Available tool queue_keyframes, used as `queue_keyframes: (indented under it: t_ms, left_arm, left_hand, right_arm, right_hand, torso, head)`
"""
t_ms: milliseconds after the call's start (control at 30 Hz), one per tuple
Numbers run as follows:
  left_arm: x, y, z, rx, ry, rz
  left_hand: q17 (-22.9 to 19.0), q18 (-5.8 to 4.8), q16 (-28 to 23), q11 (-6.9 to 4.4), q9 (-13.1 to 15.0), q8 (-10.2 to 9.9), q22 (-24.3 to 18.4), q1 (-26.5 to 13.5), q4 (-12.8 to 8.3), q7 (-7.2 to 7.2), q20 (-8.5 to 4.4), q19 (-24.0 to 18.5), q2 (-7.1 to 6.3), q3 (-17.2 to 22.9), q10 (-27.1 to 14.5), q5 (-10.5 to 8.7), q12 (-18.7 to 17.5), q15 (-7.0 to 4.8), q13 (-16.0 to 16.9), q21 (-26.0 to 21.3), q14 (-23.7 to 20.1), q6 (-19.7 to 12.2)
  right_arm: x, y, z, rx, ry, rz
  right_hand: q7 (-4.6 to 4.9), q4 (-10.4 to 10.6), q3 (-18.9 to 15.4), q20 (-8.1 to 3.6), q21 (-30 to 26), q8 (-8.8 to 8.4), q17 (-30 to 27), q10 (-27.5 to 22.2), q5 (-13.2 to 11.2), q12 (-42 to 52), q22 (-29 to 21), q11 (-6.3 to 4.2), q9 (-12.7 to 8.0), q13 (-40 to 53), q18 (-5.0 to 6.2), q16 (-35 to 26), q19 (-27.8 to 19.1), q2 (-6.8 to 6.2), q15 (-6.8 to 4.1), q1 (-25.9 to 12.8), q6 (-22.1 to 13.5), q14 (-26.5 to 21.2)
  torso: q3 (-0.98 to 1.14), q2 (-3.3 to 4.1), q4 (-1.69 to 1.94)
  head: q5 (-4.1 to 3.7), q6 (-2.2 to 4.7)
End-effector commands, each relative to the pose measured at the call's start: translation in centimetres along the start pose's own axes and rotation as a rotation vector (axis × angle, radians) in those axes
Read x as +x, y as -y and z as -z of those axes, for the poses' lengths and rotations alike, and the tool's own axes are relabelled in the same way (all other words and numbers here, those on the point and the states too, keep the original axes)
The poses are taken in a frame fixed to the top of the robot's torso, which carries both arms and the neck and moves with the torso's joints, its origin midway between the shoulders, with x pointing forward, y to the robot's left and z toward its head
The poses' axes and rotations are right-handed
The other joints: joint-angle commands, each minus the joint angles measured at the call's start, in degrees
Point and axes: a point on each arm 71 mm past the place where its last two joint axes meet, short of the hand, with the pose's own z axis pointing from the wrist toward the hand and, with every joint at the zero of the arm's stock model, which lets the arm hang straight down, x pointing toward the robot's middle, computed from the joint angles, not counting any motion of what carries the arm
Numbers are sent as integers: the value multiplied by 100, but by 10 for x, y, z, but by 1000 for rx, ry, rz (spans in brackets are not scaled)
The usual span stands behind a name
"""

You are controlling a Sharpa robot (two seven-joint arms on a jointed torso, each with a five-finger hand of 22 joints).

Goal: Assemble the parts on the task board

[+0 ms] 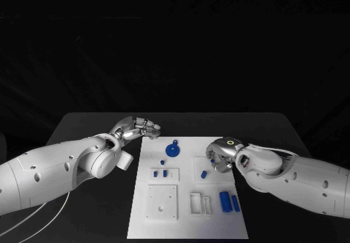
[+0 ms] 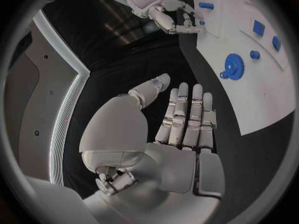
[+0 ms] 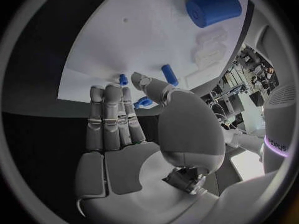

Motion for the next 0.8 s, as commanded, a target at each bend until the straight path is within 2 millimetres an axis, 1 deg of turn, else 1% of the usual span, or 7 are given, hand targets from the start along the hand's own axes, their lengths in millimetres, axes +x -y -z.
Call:
queue_keyframes:
  t_ms: [33,267,400,500,667,800]
  left_arm:
    - [2,2,0,16,-17,13]
    - [1,2,0,14,-20,14]
    - [2,2,0,13,-31,17]
    - [2,2,0,13,-33,17]
    - [1,1,0,13,-29,15]
    - [1,1,1,11,-31,15]
  left_hand:
    - [8,78,-17,7,2,36,9,42,5,11,1,35,0,19,45,33,-9,5,-6,-27,37,-26]
    - [13,77,-26,9,2,38,10,33,8,12,1,42,-7,11,44,34,-10,6,-10,-29,41,-25]
    - [15,77,-29,9,2,39,11,30,10,12,1,46,-9,8,44,32,-10,6,-12,-29,42,-25]
    - [17,81,-38,11,0,36,11,40,5,13,-2,55,-6,12,38,36,-14,6,-16,-29,39,-31]
    - [21,85,-57,17,-1,34,12,41,2,15,-1,67,-7,8,25,34,-21,10,-25,-32,29,-38]
    - [23,86,-62,18,-1,35,12,43,2,15,-1,69,-5,8,23,33,-22,11,-27,-33,28,-38]
  right_arm:
    - [3,1,0,6,-7,29]
    - [9,0,-2,6,-12,61]
    - [12,1,-2,8,-16,82]
    - [13,1,-3,10,-20,88]
    - [15,-1,-3,7,-25,87]
    - [18,-2,-3,5,-33,109]
  right_hand:
    - [2,18,62,-20,44,31,17,69,-32,-40,127,-7,-7,-12,119,51,46,-23,-7,-26,67,61]
    - [-68,96,145,-69,138,126,65,303,-32,23,128,-82,20,21,119,108,126,-2,-78,-5,224,146]
    - [-84,112,183,-81,155,143,76,342,-31,29,126,-97,23,30,119,115,137,10,-92,15,254,159]
    - [-102,121,213,-91,173,166,89,387,-32,42,127,-114,30,41,119,129,151,15,-108,33,298,173]
    - [-120,139,231,-104,202,184,113,426,-31,41,127,-127,30,51,119,147,168,12,-122,24,336,186]
    - [-158,143,245,-134,266,228,165,532,-31,68,132,-165,39,82,119,201,211,27,-158,30,426,219]
  torso:
    - [0,0,-4]
    - [1,-2,-5]
    - [5,-1,-5]
    - [3,2,-2]
    - [0,2,-8]
    - [1,-2,-4]
  head:
    - [2,-11]
    - [6,-22]
    - [9,-27]
    - [-3,-43]
    - [0,-47]
    - [1,-61]
